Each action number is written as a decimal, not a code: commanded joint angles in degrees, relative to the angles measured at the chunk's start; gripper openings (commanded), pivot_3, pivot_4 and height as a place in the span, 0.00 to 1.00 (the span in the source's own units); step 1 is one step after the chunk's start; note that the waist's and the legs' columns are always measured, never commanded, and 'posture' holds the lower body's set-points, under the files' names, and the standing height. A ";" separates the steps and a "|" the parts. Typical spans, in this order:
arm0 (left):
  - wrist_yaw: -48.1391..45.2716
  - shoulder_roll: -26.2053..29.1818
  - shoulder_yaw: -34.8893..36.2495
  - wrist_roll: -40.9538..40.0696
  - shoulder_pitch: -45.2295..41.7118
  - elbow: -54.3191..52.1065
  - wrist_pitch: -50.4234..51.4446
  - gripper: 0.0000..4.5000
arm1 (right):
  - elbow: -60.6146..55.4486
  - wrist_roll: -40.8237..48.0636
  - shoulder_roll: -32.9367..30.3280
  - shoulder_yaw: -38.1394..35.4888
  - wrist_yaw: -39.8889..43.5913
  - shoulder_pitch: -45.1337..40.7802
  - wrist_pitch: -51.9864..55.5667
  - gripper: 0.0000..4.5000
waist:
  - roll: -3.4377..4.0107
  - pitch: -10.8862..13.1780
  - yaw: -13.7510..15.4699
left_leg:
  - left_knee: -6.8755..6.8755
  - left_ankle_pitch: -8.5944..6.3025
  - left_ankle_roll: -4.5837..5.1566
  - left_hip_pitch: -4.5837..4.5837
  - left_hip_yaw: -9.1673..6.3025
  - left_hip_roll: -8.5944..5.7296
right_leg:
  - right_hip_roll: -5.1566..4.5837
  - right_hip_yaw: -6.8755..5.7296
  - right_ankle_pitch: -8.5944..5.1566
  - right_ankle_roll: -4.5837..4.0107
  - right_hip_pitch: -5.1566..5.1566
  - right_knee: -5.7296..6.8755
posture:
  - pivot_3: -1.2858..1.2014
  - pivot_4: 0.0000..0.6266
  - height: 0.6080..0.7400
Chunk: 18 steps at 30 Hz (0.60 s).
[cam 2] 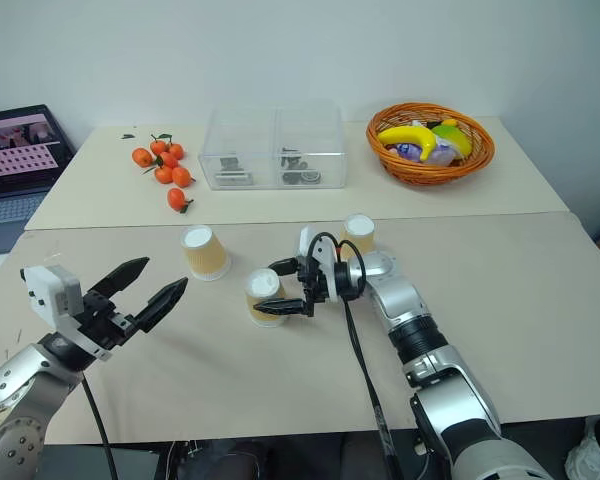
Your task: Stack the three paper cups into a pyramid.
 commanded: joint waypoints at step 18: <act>-10.31 8.14 -7.45 -6.96 -5.57 -3.46 3.13 1.00 | -21.36 5.83 -19.97 -17.40 -7.25 11.01 11.72 0.99 | 0.00 0.01 0.45 | 0.04 -0.10 0.18 0.00 0.06 0.01 | 0.00 -0.01 0.00 0.01 0.11 -0.01 | 0.52 0.24 0.99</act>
